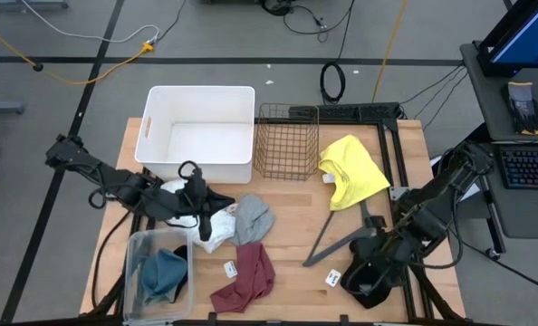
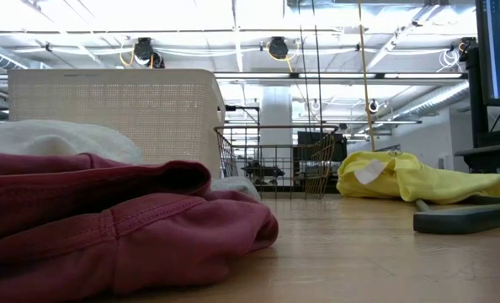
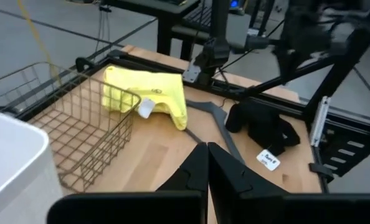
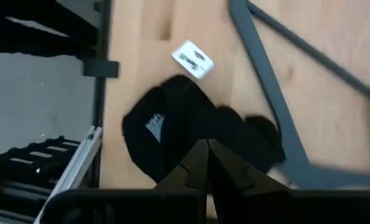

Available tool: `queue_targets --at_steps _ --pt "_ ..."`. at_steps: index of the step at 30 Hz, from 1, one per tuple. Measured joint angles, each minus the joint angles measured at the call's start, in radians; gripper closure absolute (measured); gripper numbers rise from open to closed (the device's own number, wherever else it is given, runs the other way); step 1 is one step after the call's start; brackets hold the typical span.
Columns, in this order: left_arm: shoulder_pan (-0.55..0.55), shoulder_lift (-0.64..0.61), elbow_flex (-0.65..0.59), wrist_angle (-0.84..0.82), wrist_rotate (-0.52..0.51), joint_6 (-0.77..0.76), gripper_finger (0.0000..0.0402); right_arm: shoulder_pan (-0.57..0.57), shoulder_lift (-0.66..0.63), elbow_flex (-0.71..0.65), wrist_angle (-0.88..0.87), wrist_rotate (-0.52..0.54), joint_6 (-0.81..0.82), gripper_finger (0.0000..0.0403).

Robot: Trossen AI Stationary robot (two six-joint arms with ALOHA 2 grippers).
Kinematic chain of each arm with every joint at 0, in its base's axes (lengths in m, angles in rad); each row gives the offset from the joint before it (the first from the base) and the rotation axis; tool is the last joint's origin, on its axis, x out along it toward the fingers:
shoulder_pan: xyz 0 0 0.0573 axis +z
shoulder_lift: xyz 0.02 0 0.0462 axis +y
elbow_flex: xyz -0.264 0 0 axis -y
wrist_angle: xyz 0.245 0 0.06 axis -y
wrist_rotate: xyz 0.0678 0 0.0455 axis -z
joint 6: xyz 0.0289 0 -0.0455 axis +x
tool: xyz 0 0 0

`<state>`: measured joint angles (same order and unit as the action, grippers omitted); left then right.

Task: Pick & Place Cloths
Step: Put the black underwear into the wire basket

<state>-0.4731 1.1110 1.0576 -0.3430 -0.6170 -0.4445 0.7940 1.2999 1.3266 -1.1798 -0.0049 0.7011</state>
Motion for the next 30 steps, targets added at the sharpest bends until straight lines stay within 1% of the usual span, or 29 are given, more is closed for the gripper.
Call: queue_targets --at_steps 4,7,14,18,21,23,25,27,30 --pt "0.012 0.000 0.000 0.010 0.033 0.014 0.0387 0.000 0.000 0.000 -0.051 -0.001 0.089 0.0388" --pt "0.015 0.000 0.000 0.013 0.041 0.014 0.0382 0.000 0.000 0.000 -0.052 -0.001 0.113 0.0363" --pt "0.015 0.000 0.000 0.013 0.043 0.014 0.0398 0.000 0.004 -0.003 -0.049 -0.013 0.129 0.0267" --pt "0.015 0.000 0.000 0.012 0.043 0.014 0.0391 0.000 0.003 -0.047 -0.022 -0.081 0.127 0.0212" --pt "0.015 0.000 0.000 0.012 0.043 0.014 0.0379 0.000 0.004 -0.117 0.024 -0.152 0.131 0.0183" --pt "0.015 0.000 0.000 0.012 0.043 0.014 0.0374 0.000 0.004 -0.169 0.052 -0.181 0.157 0.0171" --pt "0.015 0.000 0.000 0.011 0.043 0.014 0.0374 -0.003 0.004 -0.214 0.062 -0.188 0.211 0.0165" --pt "0.015 0.000 0.000 0.011 0.043 0.014 0.0377 -0.009 0.004 -0.254 0.067 -0.195 0.250 0.0164" --pt "0.015 0.000 0.000 0.010 0.043 0.014 0.0385 -0.015 0.004 -0.307 0.111 -0.211 0.260 0.0167"
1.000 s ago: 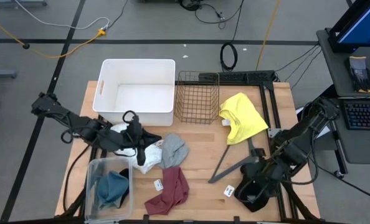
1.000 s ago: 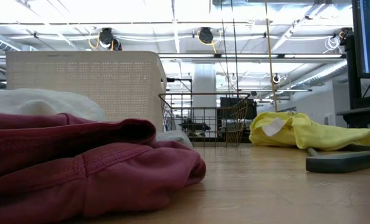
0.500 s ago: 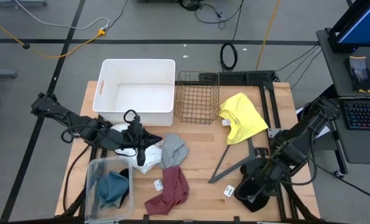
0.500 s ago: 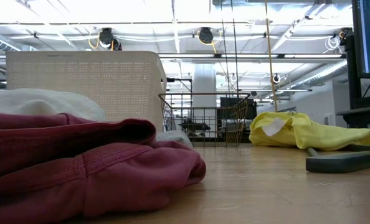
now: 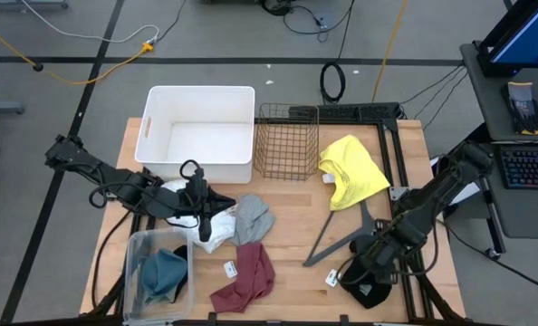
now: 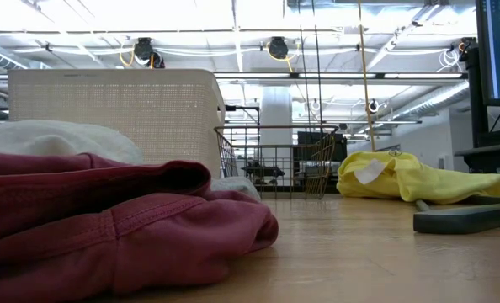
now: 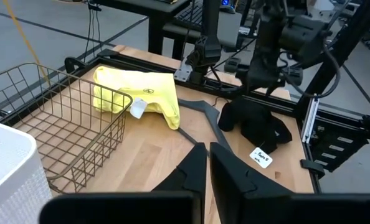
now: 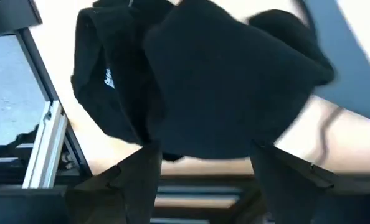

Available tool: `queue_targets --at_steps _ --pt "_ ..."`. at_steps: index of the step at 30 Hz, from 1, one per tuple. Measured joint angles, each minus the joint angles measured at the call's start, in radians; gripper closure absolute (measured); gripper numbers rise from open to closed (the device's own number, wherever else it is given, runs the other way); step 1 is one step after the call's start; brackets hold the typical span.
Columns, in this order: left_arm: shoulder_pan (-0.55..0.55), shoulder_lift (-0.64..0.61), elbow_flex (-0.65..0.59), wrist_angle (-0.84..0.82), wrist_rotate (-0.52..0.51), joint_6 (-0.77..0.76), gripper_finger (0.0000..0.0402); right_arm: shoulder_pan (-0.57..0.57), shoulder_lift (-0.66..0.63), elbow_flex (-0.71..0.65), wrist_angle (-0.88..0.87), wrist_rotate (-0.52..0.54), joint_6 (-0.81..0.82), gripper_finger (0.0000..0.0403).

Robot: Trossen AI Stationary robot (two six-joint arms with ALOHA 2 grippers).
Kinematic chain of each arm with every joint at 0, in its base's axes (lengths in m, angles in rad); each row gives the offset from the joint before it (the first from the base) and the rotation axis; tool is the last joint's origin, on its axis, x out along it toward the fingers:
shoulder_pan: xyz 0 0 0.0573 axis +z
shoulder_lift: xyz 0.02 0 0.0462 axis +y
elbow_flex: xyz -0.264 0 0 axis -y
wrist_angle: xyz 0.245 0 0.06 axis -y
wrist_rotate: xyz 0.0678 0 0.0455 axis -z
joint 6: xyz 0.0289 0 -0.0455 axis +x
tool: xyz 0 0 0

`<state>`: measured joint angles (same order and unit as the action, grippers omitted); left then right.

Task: Pick & Place Cloths
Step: Put the black underwear into the wire basket

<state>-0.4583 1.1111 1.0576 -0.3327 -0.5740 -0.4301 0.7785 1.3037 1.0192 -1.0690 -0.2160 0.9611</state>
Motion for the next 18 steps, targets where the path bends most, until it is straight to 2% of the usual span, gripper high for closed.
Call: queue_targets --at_steps 6,12,18 --pt "0.000 0.000 0.000 0.000 0.000 -0.001 0.0399 0.000 -0.001 -0.100 0.159 0.002 0.028 0.0171" --pt "0.000 0.000 0.000 0.000 -0.001 -0.002 0.0379 0.000 -0.001 -0.236 0.329 0.001 0.133 0.0173" --pt "0.000 0.000 0.000 0.000 -0.001 -0.001 0.0376 0.000 0.000 -0.314 0.370 -0.001 0.205 0.0207"
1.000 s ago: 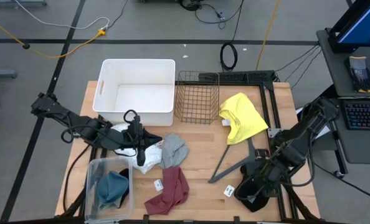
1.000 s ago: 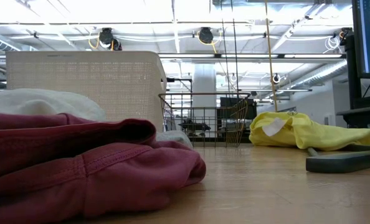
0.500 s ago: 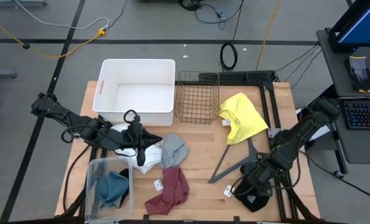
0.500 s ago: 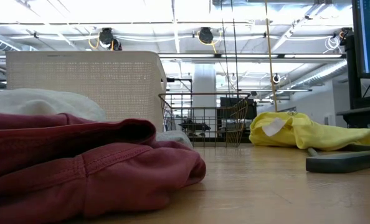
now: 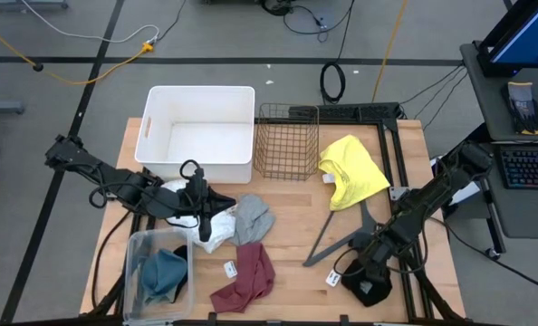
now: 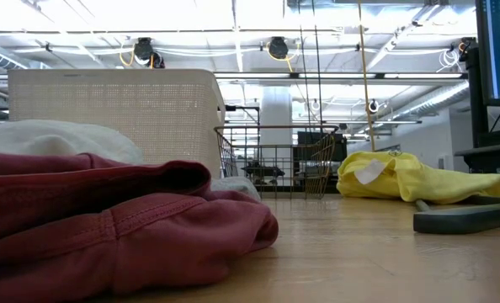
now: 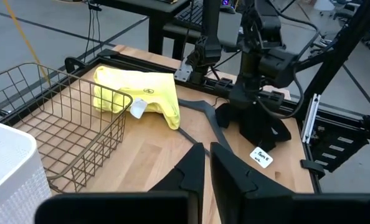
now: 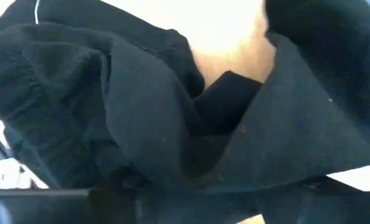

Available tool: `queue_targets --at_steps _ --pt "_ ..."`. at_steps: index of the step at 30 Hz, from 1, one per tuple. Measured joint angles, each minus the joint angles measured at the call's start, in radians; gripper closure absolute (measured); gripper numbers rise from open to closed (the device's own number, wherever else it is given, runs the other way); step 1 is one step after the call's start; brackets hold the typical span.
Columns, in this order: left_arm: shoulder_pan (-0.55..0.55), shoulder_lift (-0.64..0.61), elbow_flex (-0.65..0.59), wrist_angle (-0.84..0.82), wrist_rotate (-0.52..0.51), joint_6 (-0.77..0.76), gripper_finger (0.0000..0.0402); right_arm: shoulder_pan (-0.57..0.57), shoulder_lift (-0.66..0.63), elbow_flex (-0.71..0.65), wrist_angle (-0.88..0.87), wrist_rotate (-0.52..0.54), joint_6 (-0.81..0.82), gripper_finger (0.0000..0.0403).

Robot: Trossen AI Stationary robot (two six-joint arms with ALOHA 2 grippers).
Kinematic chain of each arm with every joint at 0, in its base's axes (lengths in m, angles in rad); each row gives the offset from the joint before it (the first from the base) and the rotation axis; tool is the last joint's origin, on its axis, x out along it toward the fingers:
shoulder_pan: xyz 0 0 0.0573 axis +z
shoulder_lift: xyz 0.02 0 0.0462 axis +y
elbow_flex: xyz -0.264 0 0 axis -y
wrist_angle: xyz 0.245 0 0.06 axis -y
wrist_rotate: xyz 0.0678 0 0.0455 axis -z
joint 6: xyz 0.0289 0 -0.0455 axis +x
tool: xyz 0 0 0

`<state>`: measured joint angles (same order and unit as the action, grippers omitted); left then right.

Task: Pick & Place Cloths
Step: Put the black underwear into the wire basket

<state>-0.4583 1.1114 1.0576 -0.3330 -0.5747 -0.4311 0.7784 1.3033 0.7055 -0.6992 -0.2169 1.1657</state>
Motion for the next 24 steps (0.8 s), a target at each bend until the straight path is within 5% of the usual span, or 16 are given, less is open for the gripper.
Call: queue_targets --at_steps 12,24 --pt "0.000 0.000 0.000 0.000 -0.001 0.000 0.0393 0.000 -0.002 -0.003 0.021 -0.093 -0.005 0.0392" --pt "0.000 0.000 0.000 0.001 -0.001 0.001 0.0369 0.000 -0.127 0.095 0.030 -0.092 0.001 0.0400"
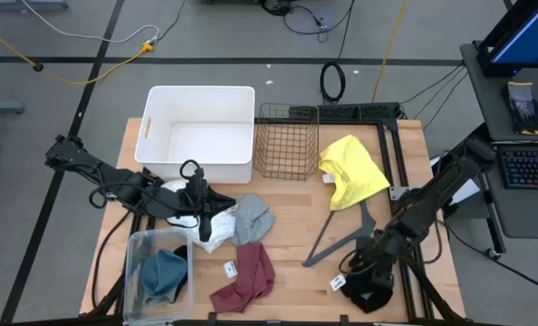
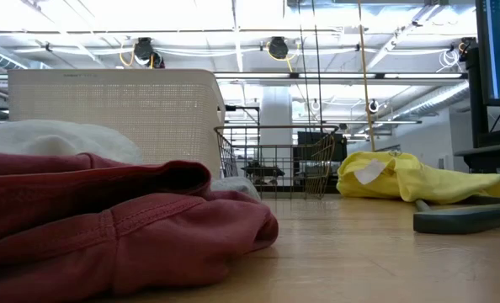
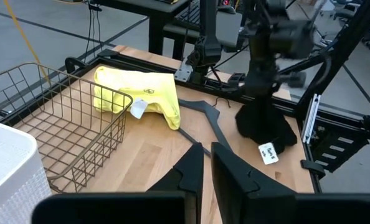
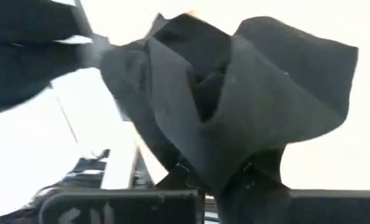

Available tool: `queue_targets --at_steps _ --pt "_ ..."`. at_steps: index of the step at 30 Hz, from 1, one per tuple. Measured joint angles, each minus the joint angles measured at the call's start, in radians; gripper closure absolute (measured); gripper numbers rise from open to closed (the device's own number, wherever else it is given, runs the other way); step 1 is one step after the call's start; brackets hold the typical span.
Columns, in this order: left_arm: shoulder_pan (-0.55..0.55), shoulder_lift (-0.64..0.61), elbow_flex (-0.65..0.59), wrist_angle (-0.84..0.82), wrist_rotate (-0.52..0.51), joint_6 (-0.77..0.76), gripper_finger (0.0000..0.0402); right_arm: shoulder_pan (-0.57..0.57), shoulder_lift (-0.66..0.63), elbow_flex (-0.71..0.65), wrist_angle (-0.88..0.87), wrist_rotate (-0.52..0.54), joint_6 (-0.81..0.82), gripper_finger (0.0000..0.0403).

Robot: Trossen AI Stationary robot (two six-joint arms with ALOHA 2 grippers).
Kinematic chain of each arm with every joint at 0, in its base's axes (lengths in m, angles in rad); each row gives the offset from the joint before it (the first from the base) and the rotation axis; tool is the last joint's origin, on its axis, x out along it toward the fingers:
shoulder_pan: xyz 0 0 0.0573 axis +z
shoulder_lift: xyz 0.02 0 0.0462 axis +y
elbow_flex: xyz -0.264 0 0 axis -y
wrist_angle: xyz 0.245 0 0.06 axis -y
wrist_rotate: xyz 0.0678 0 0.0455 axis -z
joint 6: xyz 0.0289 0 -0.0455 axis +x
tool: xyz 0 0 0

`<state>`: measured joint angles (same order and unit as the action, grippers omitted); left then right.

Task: Pick & Place Cloths
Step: Put the black underwear into the wire basket

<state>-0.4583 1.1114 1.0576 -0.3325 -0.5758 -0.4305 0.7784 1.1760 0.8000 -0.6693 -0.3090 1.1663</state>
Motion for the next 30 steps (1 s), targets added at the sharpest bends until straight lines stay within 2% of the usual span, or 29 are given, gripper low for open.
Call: queue_targets --at_steps 5,12,17,23,30 --pt "0.000 0.001 0.000 0.016 -0.001 0.000 0.0368 0.000 -0.073 0.061 0.004 0.072 0.025 0.0401" --pt "0.000 0.001 0.000 0.131 0.000 0.036 0.0355 -0.037 -0.140 0.135 0.016 0.193 0.011 0.0402" --pt "0.003 0.016 0.001 0.235 -0.001 0.070 0.0310 -0.086 -0.150 0.162 0.124 0.260 -0.061 0.0402" --pt "0.018 0.090 0.001 0.406 0.032 0.145 0.0248 -0.165 -0.143 0.162 0.322 0.283 -0.167 0.0402" --pt "0.058 0.206 0.001 0.578 0.146 0.156 0.0195 -0.262 -0.143 0.162 0.532 0.290 -0.290 0.0403"
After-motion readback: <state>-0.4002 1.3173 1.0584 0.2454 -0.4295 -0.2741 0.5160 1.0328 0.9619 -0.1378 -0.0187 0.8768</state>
